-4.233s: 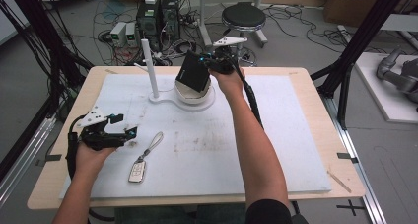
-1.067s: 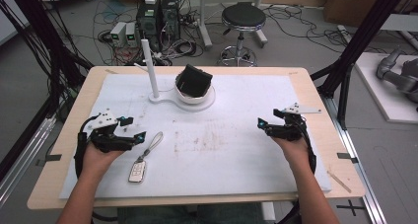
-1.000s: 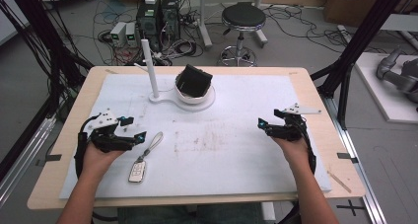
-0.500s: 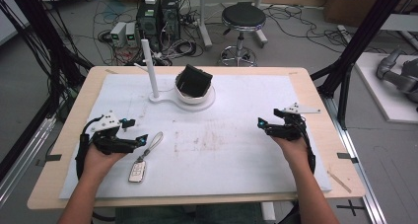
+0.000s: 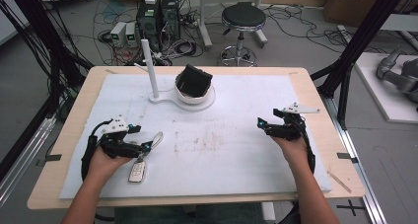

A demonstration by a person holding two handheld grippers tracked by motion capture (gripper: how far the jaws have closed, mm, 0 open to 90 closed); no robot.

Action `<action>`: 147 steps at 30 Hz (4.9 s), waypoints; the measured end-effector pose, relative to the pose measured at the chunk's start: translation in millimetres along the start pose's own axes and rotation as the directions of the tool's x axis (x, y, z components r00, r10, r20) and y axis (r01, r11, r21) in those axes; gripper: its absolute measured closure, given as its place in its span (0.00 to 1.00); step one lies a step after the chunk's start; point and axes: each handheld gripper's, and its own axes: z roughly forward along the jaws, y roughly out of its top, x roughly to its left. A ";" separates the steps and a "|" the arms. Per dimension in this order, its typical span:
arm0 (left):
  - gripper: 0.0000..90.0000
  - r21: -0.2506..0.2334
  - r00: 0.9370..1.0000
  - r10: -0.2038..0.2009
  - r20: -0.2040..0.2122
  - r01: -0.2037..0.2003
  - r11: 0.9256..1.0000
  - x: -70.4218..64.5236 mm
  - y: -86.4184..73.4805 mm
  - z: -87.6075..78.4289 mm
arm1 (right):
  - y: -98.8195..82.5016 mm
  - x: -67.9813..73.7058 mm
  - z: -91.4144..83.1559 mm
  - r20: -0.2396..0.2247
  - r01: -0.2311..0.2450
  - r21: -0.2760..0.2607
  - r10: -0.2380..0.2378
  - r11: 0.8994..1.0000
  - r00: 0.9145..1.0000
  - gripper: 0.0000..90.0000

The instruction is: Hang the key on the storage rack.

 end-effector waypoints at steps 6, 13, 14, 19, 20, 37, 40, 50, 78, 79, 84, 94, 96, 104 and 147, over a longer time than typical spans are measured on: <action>0.24 0.077 1.000 0.009 0.016 -0.010 0.997 -1.9 -4.5 10.6 | -0.5 0.0 2.8 -0.004 0.001 0.012 -0.001 1.000 1.000 0.23; 0.26 0.133 1.000 0.018 0.002 -0.018 0.991 -4.4 -6.9 15.3 | -0.9 -1.0 2.7 -0.004 -0.009 0.019 0.009 1.000 1.000 0.23; 0.27 0.146 1.000 0.025 0.001 -0.025 0.989 -4.3 -7.3 15.6 | -1.0 -1.2 3.0 -0.006 -0.010 0.017 0.010 1.000 1.000 0.23; 0.36 0.179 0.999 0.034 0.012 -0.036 0.983 -4.4 -10.1 16.7 | -0.9 -1.8 3.5 -0.007 -0.007 0.017 0.007 1.000 1.000 0.23; 0.40 0.180 0.999 0.034 0.017 -0.036 0.983 -4.3 -11.2 16.7 | -0.9 -1.8 3.4 -0.006 -0.009 0.017 0.010 1.000 1.000 0.23; 0.76 0.206 0.997 0.077 0.023 -0.080 0.975 -11.4 -10.4 11.8 | -1.4 -1.6 4.4 -0.009 -0.010 0.026 0.010 1.000 1.000 0.23; 0.84 0.213 0.996 0.082 0.032 -0.087 0.973 -13.4 -9.2 12.3 | -1.4 -1.3 4.6 -0.011 -0.014 0.029 0.014 0.999 1.000 0.23; 0.90 0.215 0.991 0.136 0.009 -0.135 0.967 -21.4 -0.6 13.8 | -1.5 -1.1 5.0 -0.011 -0.011 0.031 0.011 0.999 1.000 0.23; 0.90 -0.147 0.998 0.011 -0.067 -0.020 0.989 -0.9 49.2 -27.0 | 0.4 -1.0 1.8 -0.019 -0.019 -0.002 0.019 1.000 1.000 0.23; 0.90 -0.155 0.997 0.008 -0.073 -0.020 0.988 0.5 51.5 -27.4 | 0.4 -1.0 1.8 -0.020 -0.020 -0.003 0.020 1.000 1.000 0.23; 0.90 -0.173 0.995 0.000 -0.102 -0.018 0.985 6.0 64.5 -28.2 | 0.3 -1.3 3.1 -0.019 -0.015 0.000 0.015 1.000 1.000 0.23; 0.90 -0.210 0.987 -0.009 -0.159 -0.025 0.977 16.9 94.5 -33.7 | 1.4 0.5 2.1 -0.015 -0.007 -0.019 0.007 1.000 1.000 0.23; 0.90 -0.207 0.986 -0.014 -0.166 -0.021 0.978 19.7 98.4 -33.6 | 1.9 1.2 0.3 -0.015 -0.008 -0.032 0.007 0.999 1.000 0.23; 0.90 -0.225 0.977 -0.040 -0.209 -0.009 0.974 28.7 117.7 -31.6 | 2.8 1.6 -2.3 -0.019 -0.016 -0.040 0.015 0.999 1.000 0.23; 0.90 -0.135 0.938 -0.052 -0.342 0.006 0.991 64.1 141.9 -17.7 | 0.8 -0.3 0.5 -0.031 -0.028 -0.021 0.027 0.999 0.999 0.23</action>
